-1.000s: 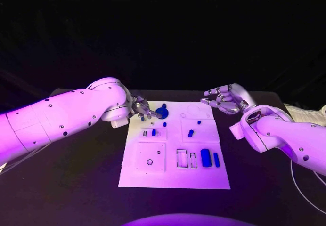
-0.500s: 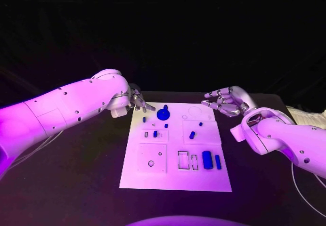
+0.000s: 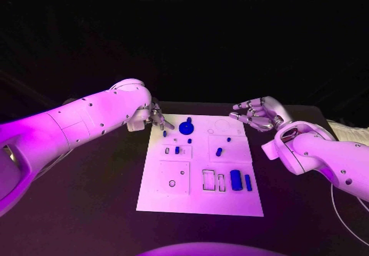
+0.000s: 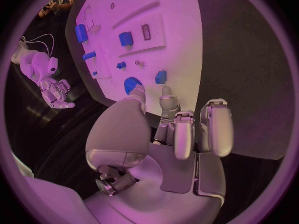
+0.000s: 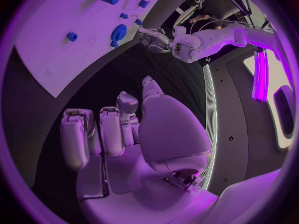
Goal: Assemble the parts on the task board
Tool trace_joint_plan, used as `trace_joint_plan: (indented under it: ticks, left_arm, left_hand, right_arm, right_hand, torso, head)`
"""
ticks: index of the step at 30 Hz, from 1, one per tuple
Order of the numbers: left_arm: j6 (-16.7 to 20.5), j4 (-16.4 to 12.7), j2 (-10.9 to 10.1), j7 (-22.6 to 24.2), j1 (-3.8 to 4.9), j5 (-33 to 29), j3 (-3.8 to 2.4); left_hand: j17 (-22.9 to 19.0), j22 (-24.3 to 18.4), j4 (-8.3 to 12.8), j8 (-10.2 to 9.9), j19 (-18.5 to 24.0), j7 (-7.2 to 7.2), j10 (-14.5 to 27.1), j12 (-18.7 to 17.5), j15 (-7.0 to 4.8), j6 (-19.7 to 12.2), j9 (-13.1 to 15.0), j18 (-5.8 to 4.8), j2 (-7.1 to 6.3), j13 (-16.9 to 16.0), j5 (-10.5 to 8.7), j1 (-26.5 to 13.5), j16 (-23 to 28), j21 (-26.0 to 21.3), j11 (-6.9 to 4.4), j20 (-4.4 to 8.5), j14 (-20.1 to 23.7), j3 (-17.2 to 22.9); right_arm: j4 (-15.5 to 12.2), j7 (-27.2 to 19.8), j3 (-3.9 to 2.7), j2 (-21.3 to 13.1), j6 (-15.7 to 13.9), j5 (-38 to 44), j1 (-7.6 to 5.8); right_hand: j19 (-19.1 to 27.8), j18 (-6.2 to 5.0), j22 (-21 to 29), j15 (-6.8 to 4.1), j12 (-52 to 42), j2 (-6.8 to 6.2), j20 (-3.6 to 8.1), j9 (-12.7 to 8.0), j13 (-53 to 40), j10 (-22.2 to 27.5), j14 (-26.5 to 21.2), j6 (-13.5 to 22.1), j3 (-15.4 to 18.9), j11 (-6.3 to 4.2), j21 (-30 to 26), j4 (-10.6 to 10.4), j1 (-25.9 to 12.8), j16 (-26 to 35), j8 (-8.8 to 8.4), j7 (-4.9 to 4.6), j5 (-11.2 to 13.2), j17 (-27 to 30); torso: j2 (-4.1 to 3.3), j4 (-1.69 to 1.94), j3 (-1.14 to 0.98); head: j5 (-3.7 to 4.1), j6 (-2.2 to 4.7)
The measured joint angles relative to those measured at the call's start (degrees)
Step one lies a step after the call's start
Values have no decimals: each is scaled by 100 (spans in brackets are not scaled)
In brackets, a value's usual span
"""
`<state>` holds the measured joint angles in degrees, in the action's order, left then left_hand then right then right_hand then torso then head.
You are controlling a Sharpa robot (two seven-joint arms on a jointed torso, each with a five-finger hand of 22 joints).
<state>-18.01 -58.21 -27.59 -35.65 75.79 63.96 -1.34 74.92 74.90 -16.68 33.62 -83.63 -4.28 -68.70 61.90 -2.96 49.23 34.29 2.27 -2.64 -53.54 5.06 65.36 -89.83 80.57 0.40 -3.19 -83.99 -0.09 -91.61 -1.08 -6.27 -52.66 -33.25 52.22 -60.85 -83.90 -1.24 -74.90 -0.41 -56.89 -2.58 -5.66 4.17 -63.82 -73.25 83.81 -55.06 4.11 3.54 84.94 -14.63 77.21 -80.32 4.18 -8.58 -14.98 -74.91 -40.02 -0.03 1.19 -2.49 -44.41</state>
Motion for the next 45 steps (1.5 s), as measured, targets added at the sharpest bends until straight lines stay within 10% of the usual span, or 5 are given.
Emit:
trace_joint_plan:
  ticks: [45]
  left_arm:
    - [-408,80,76,-16,-6,-42,12]
  left_hand:
    - [-2,5,182,275,-21,104,-102,133,-83,100,158,0,429,-71,71,836,0,33,-102,64,1,185]
  right_arm:
    - [19,3,2,39,20,-4,0]
  right_hand:
    - [0,0,-2,0,0,0,0,0,0,0,0,0,-1,0,0,0,0,0,0,0,0,-3]
  torso:
    - [7,3,-5]
  head:
    - [-31,-62]
